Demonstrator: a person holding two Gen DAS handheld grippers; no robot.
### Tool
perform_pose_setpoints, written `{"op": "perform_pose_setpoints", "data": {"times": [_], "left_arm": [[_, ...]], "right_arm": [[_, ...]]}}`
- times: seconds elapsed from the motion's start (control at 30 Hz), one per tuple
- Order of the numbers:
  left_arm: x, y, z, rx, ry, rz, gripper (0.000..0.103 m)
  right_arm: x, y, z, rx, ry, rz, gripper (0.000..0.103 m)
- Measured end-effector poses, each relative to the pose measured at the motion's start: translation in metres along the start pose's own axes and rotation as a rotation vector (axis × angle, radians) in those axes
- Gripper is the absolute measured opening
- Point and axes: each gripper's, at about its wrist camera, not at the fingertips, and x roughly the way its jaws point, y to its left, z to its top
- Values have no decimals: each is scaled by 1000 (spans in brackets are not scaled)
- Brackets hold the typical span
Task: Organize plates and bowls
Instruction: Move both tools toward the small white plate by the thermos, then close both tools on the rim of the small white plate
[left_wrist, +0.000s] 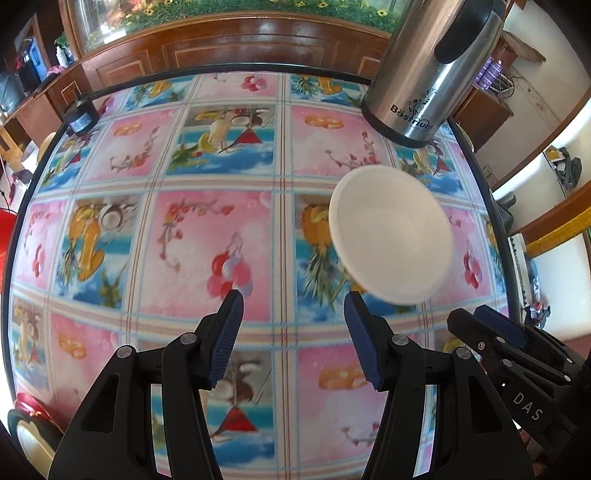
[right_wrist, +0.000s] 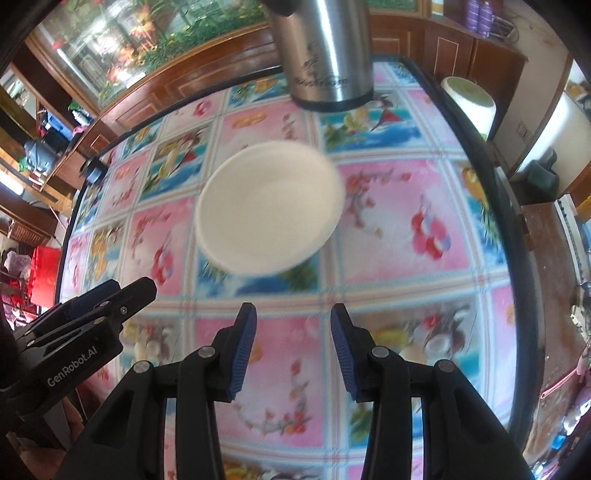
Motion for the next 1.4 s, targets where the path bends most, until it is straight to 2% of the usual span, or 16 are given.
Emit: {"op": "perform_pose_setpoints", "data": {"times": [0.1,0.37,0.97,1.23,1.4], "left_arm": [[8,-5,10,-7,2,-4,57],[37,-16,27,-26,34,2,57],[72,-27,35,-21,59,40,57],[76,-33,35,-11,61,47,57],[80,-35,36,-14,68,46,57]], "right_arm": [[5,-9,13,7,-6,-9,45],[23,-19,40,-1,-1,-4,45],[50,-25,58,-23,25,-7,45],[51,-28,58,-28,17,-16,41],[53,-29,58,-32,25,-17,29]]}}
